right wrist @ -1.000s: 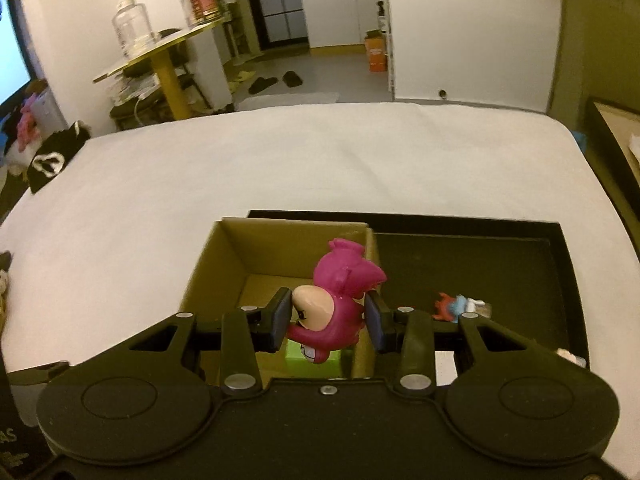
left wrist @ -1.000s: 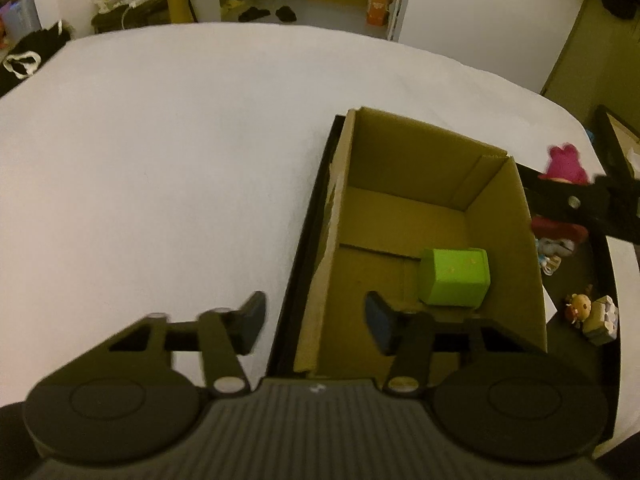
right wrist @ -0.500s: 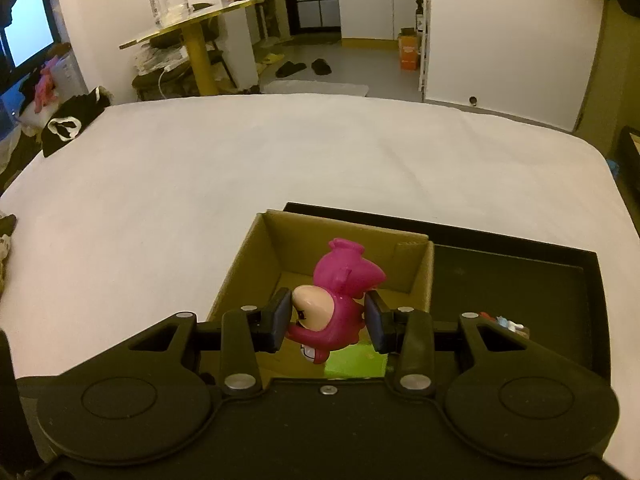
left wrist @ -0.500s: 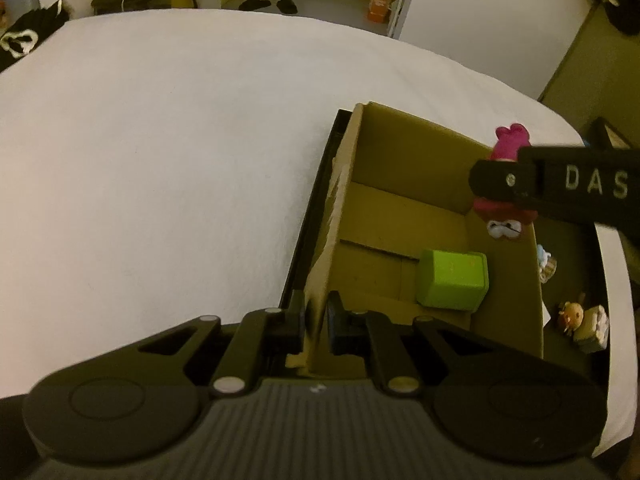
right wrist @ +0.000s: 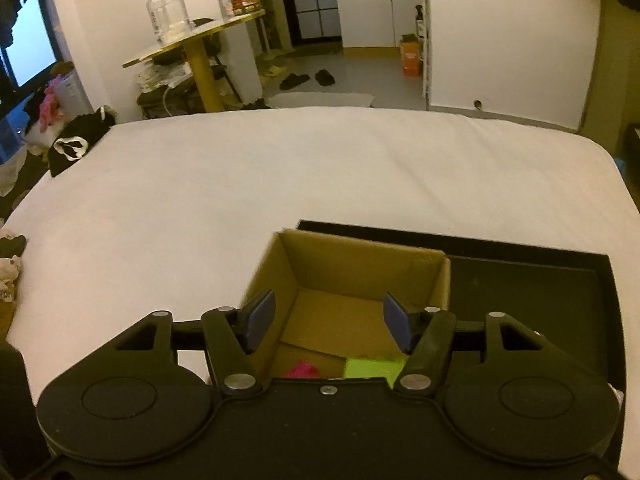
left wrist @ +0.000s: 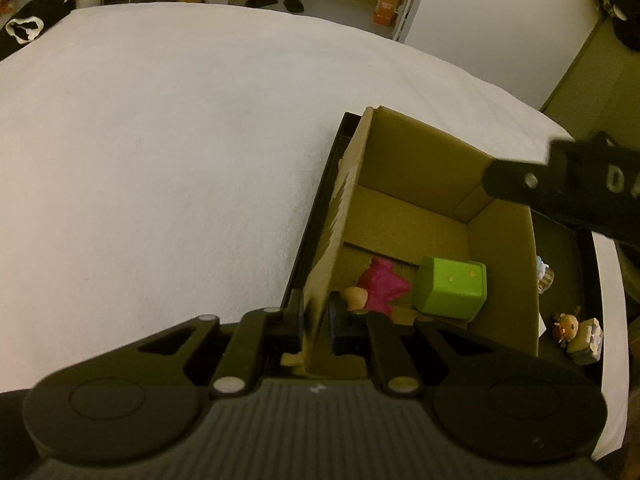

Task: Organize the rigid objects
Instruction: 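Carry the pink plush figure into the cardboard box and release it, then move the right tool to the blue-white cube figure and grasp it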

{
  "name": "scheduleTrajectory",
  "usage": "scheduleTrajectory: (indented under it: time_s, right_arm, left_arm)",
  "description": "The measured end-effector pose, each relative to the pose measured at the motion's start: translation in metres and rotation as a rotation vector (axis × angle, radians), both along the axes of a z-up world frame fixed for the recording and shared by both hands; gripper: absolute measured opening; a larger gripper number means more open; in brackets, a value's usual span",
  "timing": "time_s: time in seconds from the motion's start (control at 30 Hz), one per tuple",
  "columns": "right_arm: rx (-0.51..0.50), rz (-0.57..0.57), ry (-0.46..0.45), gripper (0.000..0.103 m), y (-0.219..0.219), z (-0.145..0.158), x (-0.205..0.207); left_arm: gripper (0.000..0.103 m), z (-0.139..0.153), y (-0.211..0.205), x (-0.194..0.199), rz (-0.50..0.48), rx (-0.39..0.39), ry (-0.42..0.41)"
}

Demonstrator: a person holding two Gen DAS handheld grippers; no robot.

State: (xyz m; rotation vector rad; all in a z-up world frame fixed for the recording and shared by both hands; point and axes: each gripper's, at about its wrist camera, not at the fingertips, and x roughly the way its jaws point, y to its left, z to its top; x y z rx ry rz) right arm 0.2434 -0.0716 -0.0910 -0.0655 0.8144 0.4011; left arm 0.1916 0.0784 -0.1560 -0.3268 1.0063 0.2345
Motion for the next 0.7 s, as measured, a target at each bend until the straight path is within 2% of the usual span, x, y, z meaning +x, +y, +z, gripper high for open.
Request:
scheduleTrajectory:
  time_s: [0.7]
  right_arm:
    - [0.035,-0.155,0.035,0.067,-0.072,-0.015,-0.012]
  left_arm:
    - [0.011,0.003,-0.030,0.007,-0.057,0.163,0.042]
